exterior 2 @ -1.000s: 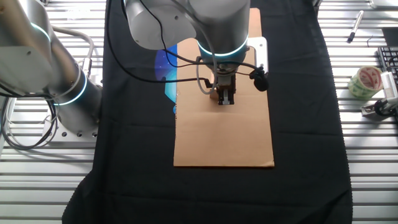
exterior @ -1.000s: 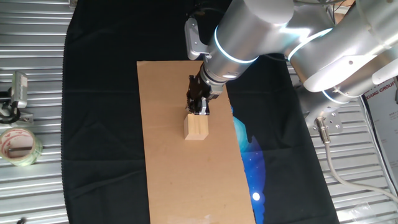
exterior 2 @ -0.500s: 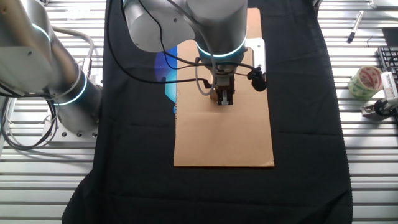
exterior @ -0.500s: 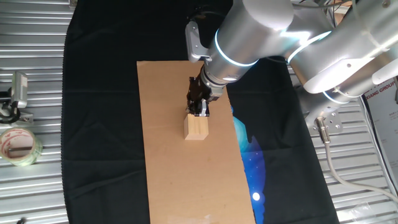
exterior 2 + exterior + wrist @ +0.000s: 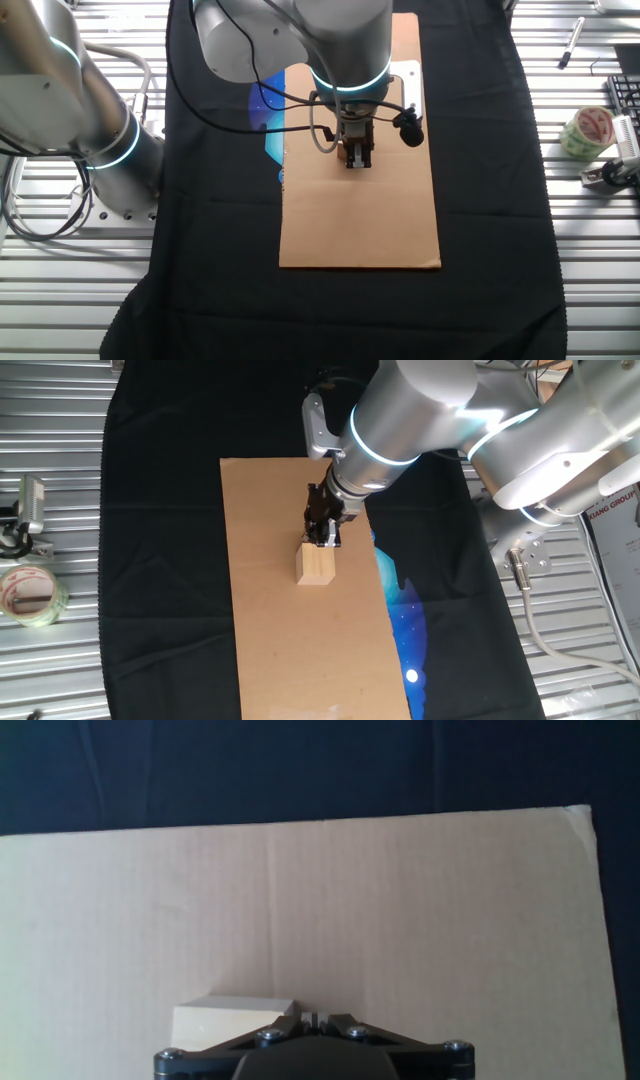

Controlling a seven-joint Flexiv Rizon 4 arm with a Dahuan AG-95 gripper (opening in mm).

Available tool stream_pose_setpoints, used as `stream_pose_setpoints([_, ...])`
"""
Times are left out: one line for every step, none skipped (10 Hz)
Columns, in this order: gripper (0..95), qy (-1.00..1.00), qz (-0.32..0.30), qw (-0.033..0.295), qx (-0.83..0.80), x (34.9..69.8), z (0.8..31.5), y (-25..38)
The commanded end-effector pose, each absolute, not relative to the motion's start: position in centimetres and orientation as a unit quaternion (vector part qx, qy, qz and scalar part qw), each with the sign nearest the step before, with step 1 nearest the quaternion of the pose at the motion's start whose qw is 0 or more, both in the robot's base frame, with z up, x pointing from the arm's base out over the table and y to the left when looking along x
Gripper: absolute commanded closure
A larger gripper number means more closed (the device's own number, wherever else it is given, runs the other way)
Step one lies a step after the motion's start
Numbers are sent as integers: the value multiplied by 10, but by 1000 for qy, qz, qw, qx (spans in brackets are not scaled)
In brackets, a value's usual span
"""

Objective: Use the gripper to push the small block from left to right

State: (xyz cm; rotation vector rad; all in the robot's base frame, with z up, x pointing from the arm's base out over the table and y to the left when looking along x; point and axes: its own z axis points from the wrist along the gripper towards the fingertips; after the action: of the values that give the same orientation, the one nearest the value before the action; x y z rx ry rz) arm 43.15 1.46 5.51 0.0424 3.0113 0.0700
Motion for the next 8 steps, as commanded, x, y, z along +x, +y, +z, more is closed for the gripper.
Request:
stream_pose_setpoints([950, 998, 23, 65, 14, 431, 55, 15])
stream_pose_setpoints([950, 997, 24, 65, 14, 431, 54, 15])
stream_pose_setpoints([950, 997, 24, 66, 15, 431, 54, 15])
stream_pose_setpoints([950, 997, 24, 67, 15, 431, 53, 15])
stream_pose_setpoints([950, 997, 24, 67, 14, 431, 53, 15])
stream_pose_setpoints([950, 997, 24, 67, 15, 431, 52, 16])
stream_pose_setpoints([950, 997, 24, 67, 15, 431, 52, 16])
stream_pose_setpoints([950, 997, 24, 67, 15, 431, 52, 16])
